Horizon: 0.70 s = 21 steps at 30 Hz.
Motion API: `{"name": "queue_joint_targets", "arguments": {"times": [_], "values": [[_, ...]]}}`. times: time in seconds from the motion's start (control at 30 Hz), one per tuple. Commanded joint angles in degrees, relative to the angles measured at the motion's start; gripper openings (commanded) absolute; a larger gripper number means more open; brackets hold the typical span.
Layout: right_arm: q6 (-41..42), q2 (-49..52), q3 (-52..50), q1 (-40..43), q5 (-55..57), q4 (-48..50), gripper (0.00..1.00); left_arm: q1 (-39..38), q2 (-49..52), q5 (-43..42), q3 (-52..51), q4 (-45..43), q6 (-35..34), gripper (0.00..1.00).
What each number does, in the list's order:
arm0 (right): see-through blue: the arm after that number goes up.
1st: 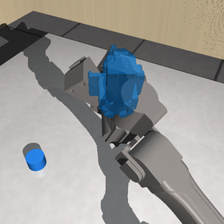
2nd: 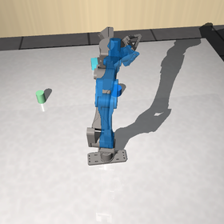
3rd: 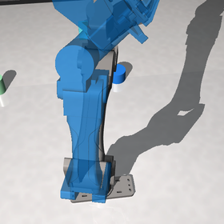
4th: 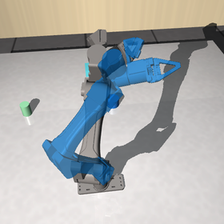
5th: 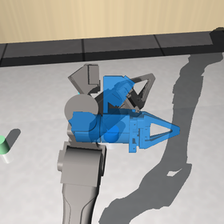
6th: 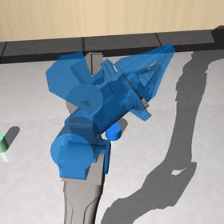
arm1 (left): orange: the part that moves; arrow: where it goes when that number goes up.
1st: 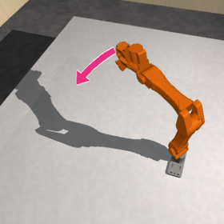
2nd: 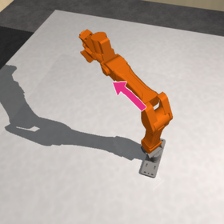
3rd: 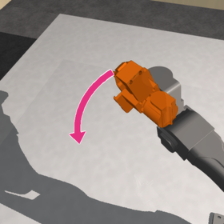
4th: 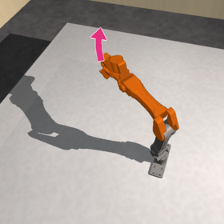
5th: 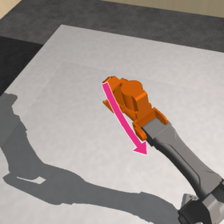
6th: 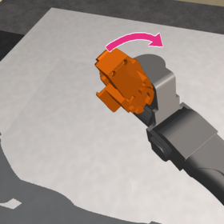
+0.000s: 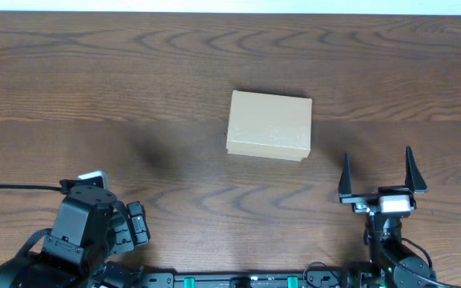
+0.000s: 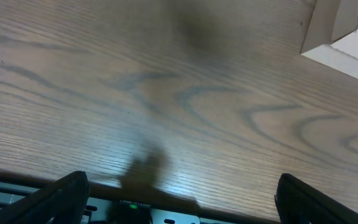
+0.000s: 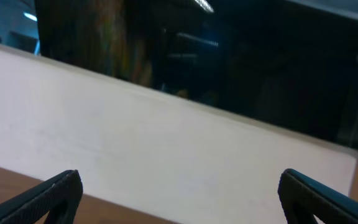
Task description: Pack container
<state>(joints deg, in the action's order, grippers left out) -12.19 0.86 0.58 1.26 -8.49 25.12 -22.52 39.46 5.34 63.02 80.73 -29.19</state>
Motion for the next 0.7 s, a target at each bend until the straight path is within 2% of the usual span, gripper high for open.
{"name": "queue_joint_targets", "arguments": {"times": [0.0, 0.33, 0.57, 0.67], "values": [[2.60, -0.55, -0.31, -0.22, 2.73, -3.41, 0.99, 0.09, -0.20, 0.81, 0.00, 0.07, -0.44, 0.95], [10.93, -0.55, -0.31, -0.20, 8.68, -22.14, 0.99, 0.09, -0.20, 0.81, 0.00, 0.07, -0.44, 0.95], [10.88, -0.55, -0.31, -0.20, 8.68, -29.44, 0.99, 0.09, -0.20, 0.81, 0.00, 0.07, -0.44, 0.95], [10.36, -0.55, -0.31, -0.11, 8.72, -29.40, 0.99, 0.09, -0.20, 0.81, 0.00, 0.07, -0.44, 0.95]]}}
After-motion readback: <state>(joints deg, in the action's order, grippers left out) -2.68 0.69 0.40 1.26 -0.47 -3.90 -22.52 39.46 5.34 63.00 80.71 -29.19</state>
